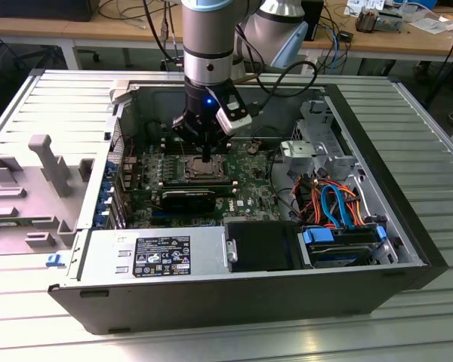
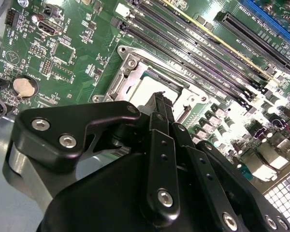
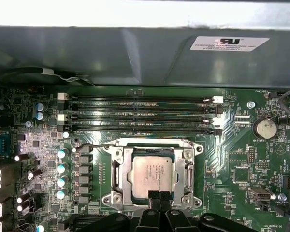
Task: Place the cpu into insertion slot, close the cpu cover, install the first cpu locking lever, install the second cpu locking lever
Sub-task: 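Install the first cpu locking lever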
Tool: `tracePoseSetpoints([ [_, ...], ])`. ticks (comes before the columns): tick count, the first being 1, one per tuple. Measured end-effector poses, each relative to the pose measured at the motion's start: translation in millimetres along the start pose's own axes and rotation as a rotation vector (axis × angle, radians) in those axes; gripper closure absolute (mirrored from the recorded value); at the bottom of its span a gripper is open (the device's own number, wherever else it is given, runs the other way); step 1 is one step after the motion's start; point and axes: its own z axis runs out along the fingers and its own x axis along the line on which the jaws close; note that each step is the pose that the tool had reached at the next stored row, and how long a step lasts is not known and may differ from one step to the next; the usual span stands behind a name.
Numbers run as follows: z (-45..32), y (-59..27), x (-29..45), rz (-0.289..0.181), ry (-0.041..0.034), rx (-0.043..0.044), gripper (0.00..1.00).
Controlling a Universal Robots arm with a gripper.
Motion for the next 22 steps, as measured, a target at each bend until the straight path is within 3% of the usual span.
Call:
tracePoseSetpoints([
  [19,0.0,0.0,0.0,-0.054,-0.0025,-0.0005,0.89],
  [20,-0.2,-0.1,0.1,-0.054,-0.0026,-0.005,0.89],
  [21,-0.1,0.0,0.1,-0.054,-0.004,-0.0296,0.89],
  [22,-0.1,0.0,0.0,-0.054,-0.0062,-0.0656,0.89],
])
